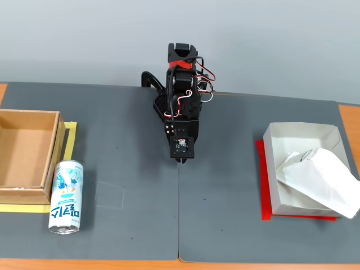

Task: Pick the sandwich and put it in the gray box

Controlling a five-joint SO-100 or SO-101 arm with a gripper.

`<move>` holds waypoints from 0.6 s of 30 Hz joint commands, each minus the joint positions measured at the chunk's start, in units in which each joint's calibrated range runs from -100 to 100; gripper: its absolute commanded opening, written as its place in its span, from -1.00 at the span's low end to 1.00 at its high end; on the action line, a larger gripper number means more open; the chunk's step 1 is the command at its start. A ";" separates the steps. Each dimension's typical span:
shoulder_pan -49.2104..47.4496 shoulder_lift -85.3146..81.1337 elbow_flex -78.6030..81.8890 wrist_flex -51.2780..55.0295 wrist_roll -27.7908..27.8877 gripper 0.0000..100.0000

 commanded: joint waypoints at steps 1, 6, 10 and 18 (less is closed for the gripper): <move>0.52 -0.51 -0.40 -0.20 -0.03 -0.96; 0.52 -0.51 -0.31 -0.38 -0.03 -0.97; 0.14 -0.60 -0.21 -0.38 -0.03 -0.97; -0.08 -0.51 -0.31 -0.46 0.02 -0.97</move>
